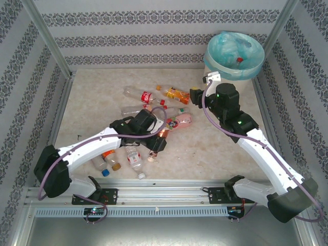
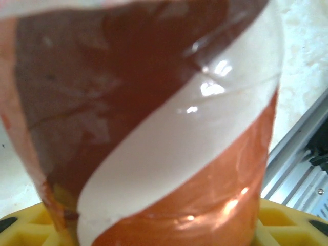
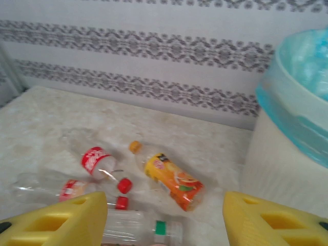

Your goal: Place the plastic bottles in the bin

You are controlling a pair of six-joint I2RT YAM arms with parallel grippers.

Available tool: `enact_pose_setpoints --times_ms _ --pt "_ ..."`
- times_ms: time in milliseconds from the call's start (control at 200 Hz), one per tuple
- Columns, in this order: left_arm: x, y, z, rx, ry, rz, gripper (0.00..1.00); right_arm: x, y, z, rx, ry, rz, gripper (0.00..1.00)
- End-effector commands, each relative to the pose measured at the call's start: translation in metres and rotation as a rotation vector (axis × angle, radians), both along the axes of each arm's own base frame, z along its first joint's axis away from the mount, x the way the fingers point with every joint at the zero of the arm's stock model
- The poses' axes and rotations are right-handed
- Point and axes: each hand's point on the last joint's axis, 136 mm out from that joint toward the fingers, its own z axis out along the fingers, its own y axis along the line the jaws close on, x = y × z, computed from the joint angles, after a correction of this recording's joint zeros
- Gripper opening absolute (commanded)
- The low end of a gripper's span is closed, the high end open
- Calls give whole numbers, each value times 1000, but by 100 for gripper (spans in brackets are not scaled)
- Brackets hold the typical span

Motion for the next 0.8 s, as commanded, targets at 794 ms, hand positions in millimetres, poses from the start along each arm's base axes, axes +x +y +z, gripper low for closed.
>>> enact_pose_setpoints --times_ms 794 --pt "66 -3 157 -275 -745 12 52 -76 128 51 314 103 864 68"
